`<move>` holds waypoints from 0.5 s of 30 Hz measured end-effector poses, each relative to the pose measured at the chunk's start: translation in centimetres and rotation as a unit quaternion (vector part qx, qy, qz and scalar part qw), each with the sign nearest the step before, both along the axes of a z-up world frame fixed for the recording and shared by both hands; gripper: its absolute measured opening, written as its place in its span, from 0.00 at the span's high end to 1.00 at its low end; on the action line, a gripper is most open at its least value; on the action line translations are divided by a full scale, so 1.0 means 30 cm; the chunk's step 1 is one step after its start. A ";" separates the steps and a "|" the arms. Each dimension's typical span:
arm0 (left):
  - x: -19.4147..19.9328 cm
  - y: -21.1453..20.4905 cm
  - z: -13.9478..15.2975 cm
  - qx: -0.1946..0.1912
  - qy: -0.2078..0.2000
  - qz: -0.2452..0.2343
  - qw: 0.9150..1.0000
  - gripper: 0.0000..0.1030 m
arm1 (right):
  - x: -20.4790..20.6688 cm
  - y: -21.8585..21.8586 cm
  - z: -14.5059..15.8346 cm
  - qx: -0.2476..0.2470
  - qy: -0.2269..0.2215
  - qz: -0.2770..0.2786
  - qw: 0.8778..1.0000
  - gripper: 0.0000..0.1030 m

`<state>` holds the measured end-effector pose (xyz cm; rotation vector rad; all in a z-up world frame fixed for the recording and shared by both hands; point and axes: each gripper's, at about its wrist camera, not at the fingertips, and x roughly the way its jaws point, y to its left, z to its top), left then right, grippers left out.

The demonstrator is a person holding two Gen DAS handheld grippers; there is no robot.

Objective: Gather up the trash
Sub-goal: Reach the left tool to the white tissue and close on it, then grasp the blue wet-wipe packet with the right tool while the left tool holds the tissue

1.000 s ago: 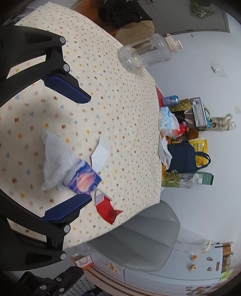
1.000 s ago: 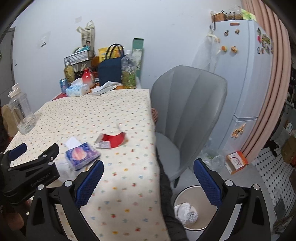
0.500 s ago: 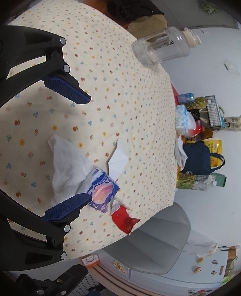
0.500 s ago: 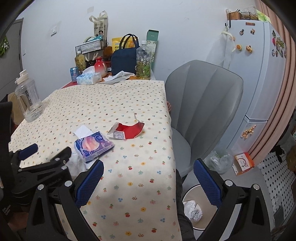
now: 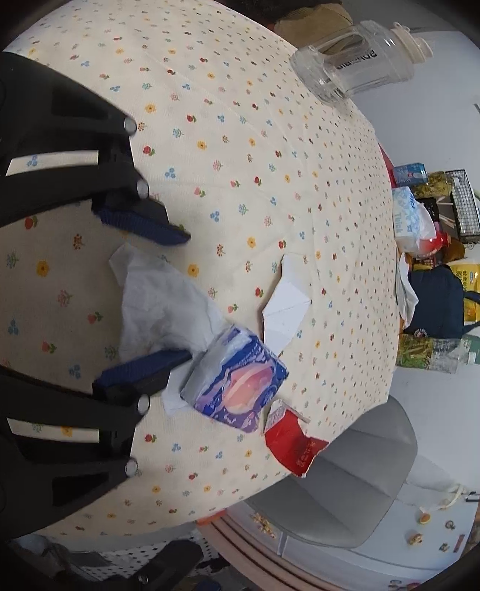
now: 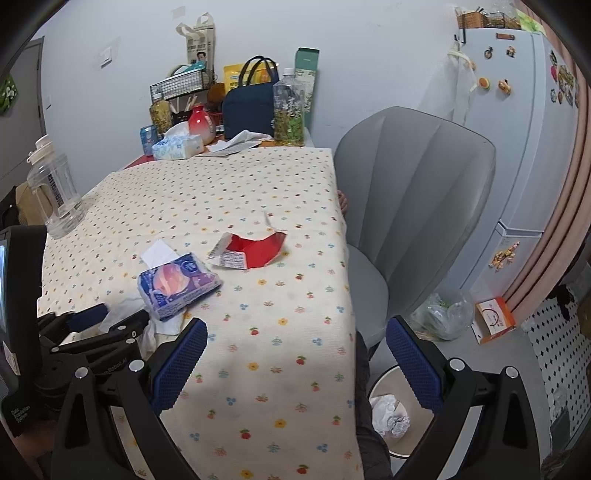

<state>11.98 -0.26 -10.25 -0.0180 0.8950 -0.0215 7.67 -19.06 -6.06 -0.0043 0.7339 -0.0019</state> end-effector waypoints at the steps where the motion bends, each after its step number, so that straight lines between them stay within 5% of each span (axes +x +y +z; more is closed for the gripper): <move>1: -0.003 -0.005 0.003 -0.001 0.000 -0.006 1.000 0.76 | 0.000 0.008 0.000 -0.001 0.000 0.003 1.000 0.08; 4: -0.011 0.005 0.021 0.002 -0.008 -0.004 1.000 0.91 | 0.001 0.030 0.001 0.000 -0.001 0.013 1.000 0.10; 15: -0.037 0.179 0.096 0.001 -0.043 0.053 0.998 0.92 | 0.018 0.152 -0.012 0.009 0.011 0.066 0.998 0.17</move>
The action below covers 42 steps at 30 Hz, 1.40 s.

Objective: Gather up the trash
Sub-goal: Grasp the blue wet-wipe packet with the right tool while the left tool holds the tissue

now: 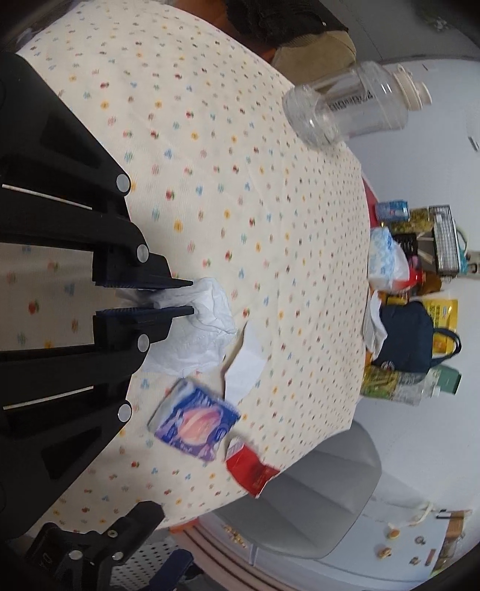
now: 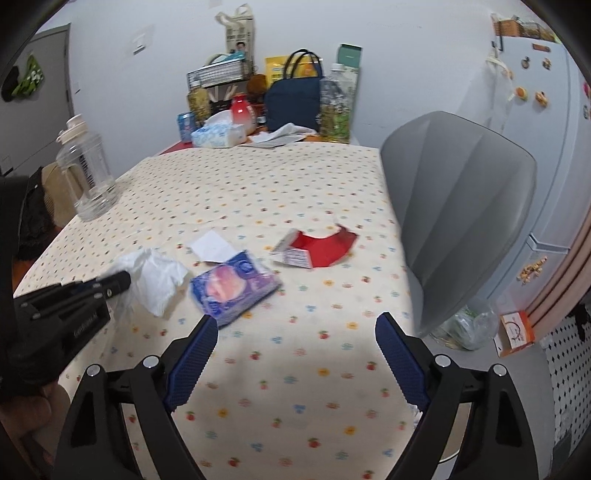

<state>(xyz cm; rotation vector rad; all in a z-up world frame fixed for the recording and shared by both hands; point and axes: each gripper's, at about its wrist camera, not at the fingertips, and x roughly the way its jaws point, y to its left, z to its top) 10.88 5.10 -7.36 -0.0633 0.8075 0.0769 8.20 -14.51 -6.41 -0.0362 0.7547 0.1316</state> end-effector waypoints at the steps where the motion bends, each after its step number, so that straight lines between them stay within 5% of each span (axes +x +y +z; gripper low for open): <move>1: 0.002 0.017 0.001 0.001 0.000 0.007 1.000 0.92 | 0.002 0.016 -0.004 -0.001 0.001 0.005 1.000 0.17; 20: 0.040 0.137 -0.067 0.017 0.015 0.046 0.999 0.92 | 0.142 0.212 -0.129 -0.017 0.057 0.063 0.996 0.34; 28: 0.043 0.130 -0.072 0.011 0.014 0.041 0.999 0.92 | 0.145 0.230 -0.142 -0.034 0.065 0.062 0.995 0.71; 42: 0.008 0.090 -0.023 0.003 -0.001 0.025 1.000 0.92 | 0.071 0.179 -0.051 -0.015 0.034 0.055 0.998 0.82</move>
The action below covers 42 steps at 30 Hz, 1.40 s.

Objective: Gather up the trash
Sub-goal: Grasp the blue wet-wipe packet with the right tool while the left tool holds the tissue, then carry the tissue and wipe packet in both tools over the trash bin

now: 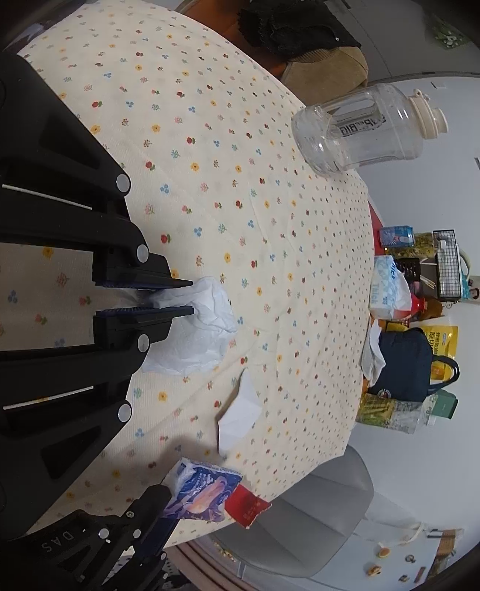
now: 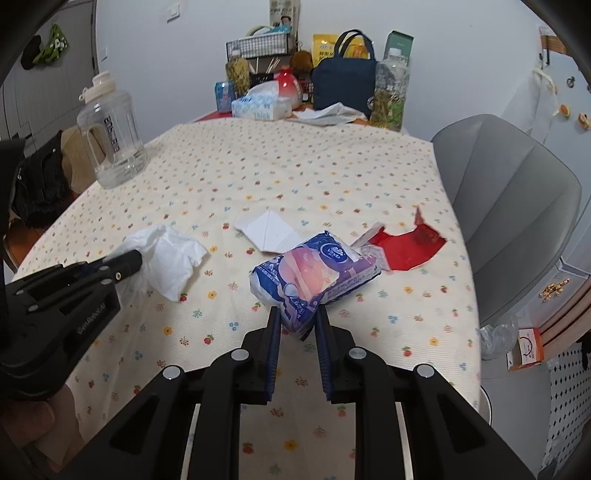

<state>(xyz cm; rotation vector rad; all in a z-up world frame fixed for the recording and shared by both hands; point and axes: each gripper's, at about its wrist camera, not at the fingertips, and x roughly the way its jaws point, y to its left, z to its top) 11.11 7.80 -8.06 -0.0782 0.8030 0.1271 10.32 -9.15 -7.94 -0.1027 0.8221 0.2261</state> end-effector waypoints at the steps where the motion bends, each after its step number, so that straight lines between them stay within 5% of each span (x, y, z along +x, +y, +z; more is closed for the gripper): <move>1: -0.001 -0.005 0.005 0.000 -0.002 -0.002 1.000 0.92 | -0.005 -0.006 0.007 0.000 -0.003 -0.001 1.000 0.82; 20: 0.008 -0.290 0.092 0.006 -0.025 -0.083 0.996 0.92 | -0.092 -0.271 0.119 0.009 -0.041 -0.071 0.997 0.82; 42: 0.039 -0.781 0.096 0.030 -0.020 -0.219 0.975 0.92 | -0.178 -0.734 0.099 0.016 -0.043 -0.202 0.978 0.82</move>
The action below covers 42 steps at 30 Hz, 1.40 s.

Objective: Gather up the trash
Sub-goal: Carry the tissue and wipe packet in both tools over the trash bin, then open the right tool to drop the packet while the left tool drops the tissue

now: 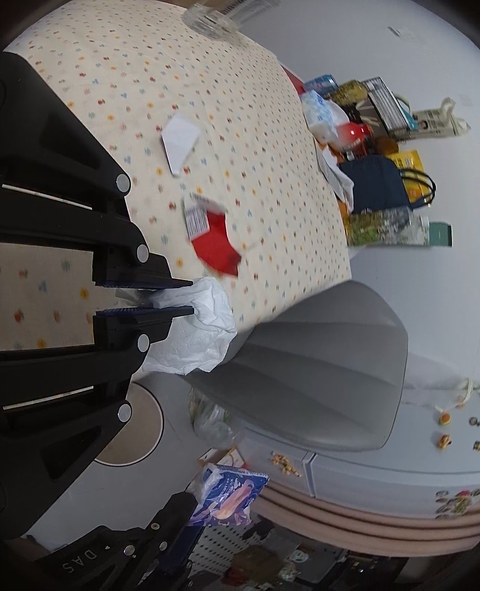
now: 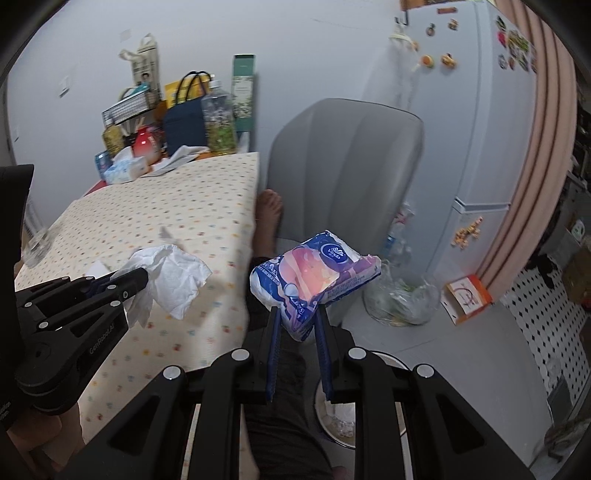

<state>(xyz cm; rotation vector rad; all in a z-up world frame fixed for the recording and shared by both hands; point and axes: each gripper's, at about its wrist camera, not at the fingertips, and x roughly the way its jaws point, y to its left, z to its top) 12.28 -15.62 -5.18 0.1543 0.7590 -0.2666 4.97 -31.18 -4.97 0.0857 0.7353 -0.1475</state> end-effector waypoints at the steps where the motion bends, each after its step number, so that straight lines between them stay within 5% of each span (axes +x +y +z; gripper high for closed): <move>1: 0.001 -0.024 -0.004 0.002 0.001 -0.006 1.000 0.92 | -0.001 -0.010 -0.003 0.001 0.001 -0.004 1.000 0.82; 18: 0.025 -0.376 -0.094 0.044 0.029 -0.084 0.995 0.92 | -0.025 -0.344 -0.152 0.040 0.042 -0.086 0.995 0.80; 21: 0.032 -0.411 -0.112 0.053 0.034 -0.089 0.994 0.92 | -0.021 -0.397 -0.201 0.056 0.059 -0.099 0.992 0.72; 23: 0.038 -0.432 -0.125 0.059 0.038 -0.091 0.993 0.92 | -0.024 -0.428 -0.224 0.067 0.068 -0.105 0.990 0.54; 31: 0.027 -0.562 -0.174 0.080 0.050 -0.121 0.988 0.92 | -0.086 -0.547 -0.282 0.084 0.070 -0.137 0.984 0.41; 42: 0.013 -0.673 -0.221 0.067 0.083 -0.160 0.981 0.87 | -0.148 -0.666 -0.292 0.085 0.065 -0.183 0.977 0.35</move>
